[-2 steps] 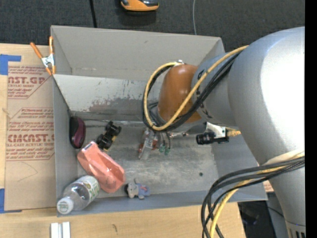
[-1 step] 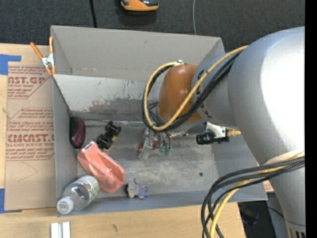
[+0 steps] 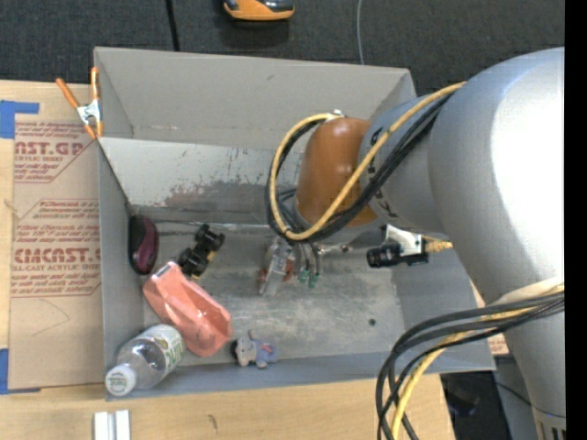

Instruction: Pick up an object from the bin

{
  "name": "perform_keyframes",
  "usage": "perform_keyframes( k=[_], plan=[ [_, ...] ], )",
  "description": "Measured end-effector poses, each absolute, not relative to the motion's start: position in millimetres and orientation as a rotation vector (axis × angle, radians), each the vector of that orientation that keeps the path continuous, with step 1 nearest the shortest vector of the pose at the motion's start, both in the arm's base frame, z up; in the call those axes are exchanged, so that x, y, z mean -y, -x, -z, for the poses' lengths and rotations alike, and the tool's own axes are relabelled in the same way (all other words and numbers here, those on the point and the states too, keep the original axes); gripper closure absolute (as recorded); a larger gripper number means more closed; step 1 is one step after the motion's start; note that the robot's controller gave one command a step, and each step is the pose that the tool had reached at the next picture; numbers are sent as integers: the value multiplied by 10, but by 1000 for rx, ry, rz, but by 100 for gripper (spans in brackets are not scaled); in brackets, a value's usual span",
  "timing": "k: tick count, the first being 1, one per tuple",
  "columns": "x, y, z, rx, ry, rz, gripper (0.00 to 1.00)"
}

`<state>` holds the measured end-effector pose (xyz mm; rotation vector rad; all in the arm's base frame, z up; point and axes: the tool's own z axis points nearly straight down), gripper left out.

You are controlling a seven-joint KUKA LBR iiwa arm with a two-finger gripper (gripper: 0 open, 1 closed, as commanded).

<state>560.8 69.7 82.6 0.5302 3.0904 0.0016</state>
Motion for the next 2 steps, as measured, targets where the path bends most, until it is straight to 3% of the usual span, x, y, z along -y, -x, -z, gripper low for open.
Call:
perform_keyframes(
  k=[1, 2],
  plan=[
    [-756, -5182, -1416, -3106, -520, 4, 100],
    [-958, -5891, -3128, -3101, -470, -2, 100]
  ],
)
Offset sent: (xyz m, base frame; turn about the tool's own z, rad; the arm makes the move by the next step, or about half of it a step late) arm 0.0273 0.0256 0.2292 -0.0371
